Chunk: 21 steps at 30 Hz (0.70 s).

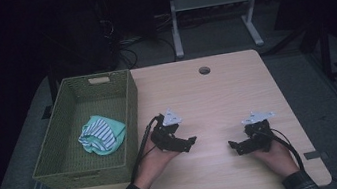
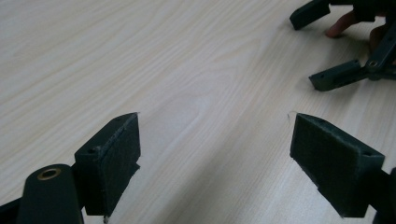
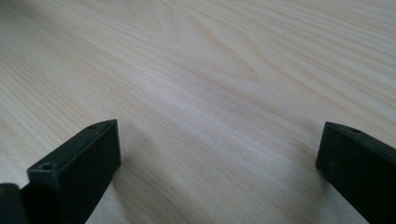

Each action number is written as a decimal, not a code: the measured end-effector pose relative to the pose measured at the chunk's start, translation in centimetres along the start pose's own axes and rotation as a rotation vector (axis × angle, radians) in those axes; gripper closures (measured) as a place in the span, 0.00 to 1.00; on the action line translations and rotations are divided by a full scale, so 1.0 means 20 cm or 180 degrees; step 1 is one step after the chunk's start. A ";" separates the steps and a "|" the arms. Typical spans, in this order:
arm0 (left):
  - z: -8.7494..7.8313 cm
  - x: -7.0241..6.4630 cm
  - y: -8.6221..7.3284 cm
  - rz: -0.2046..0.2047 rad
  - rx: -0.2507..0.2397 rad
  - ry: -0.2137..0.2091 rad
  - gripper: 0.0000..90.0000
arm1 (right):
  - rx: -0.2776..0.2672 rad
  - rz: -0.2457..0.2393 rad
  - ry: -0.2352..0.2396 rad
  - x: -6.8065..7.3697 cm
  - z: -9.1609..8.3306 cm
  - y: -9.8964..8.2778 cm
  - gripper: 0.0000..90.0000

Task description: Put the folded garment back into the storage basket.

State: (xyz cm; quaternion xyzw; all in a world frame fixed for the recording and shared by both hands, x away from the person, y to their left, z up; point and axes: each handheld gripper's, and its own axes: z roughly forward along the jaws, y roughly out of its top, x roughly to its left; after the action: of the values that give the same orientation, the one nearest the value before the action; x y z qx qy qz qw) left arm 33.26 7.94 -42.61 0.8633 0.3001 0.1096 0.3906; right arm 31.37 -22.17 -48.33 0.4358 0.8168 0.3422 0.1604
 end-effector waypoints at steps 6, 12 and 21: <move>0.07 -0.01 -0.04 0.0057 0.0087 0.0021 0.17 | 0.0001 -0.0001 0.0001 0.00 0.00 0.00 0.00; 0.13 -0.02 -0.07 0.0114 0.0140 0.0050 0.17 | 0.0000 0.0002 0.0001 0.00 0.00 0.00 0.00; 0.19 -0.04 -0.12 0.0170 0.0260 0.0071 0.17 | 0.0009 0.0016 0.0006 0.00 0.00 0.00 0.00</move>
State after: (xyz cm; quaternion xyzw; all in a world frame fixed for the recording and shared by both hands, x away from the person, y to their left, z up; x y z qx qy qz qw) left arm 33.34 6.32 -46.89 0.8850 0.2856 0.1172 0.3486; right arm 31.33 -22.15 -48.32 0.4378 0.8164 0.3418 0.1582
